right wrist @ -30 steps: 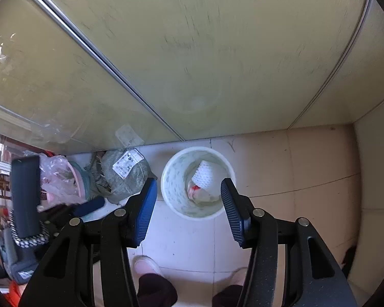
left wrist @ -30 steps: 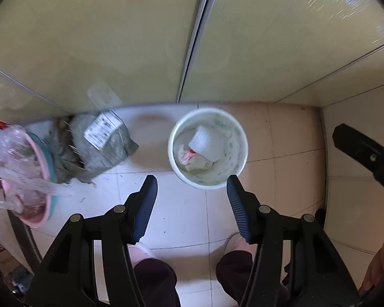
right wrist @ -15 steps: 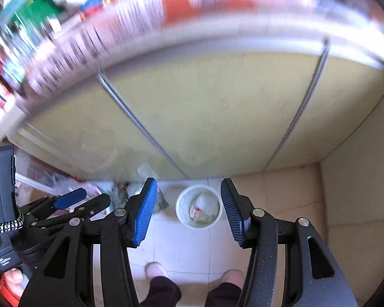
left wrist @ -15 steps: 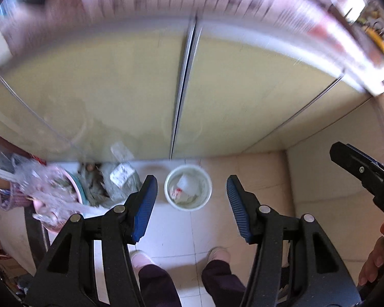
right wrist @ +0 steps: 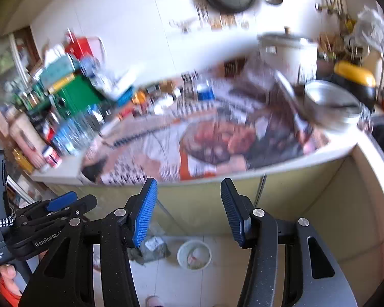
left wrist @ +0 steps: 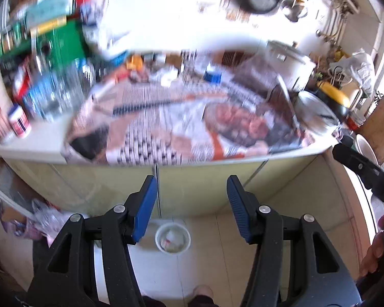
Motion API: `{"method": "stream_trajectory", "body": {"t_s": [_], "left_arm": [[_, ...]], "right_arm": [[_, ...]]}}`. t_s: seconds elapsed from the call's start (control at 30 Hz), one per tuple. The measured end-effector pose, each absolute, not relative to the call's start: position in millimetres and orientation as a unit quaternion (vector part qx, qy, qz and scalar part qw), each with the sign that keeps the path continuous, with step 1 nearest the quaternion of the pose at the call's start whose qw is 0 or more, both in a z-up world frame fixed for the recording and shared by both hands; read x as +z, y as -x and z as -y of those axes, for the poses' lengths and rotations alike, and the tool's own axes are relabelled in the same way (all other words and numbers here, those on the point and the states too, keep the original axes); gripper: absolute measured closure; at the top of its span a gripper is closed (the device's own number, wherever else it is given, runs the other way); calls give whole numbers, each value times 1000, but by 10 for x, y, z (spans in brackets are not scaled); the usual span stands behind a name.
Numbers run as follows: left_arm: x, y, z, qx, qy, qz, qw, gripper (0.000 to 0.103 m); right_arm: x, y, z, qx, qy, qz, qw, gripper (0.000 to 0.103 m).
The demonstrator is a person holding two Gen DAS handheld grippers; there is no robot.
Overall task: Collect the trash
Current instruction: 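Raise both tools back toward the counter, then grasp the blue Lucky Cup with the right gripper while the left grasps the cardboard piece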
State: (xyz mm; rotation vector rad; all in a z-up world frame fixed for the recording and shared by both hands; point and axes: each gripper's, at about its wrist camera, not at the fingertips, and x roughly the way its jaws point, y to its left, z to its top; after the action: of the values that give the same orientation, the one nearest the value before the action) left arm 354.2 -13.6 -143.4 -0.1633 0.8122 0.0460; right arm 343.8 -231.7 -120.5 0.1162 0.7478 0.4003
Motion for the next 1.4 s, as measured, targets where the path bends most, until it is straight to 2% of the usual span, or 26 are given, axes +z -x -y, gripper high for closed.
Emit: {"method": "stream_trajectory", "body": {"t_s": [0.2,0.37,0.43,0.53,1.0,1.4], "left_arm": [[-897,-3398,382,35,70,-337,938,35],[-634,-3479,361,39,75,-306,948,24],[-548,-3585,311,36,74,-294,952,19],[-496,-3755,228,33,71,-283,956,16],[-484,-5207,-582,-19,41,-304,952,16],[-910,-6226,-792,-40,41,-347,936,16]], "right_arm": [[-775,-3375,2380,211,-40,-308,927,55],[-606,-3425,2409,209,-36,-281,936,40],[-584,-3512,2387,200,-34,-271,941,31],[-572,-3643,2347,188,-34,-263,946,30],[-616,-4654,1812,123,-68,-274,951,28],[-867,-5355,1665,84,-74,-324,939,24]]}}
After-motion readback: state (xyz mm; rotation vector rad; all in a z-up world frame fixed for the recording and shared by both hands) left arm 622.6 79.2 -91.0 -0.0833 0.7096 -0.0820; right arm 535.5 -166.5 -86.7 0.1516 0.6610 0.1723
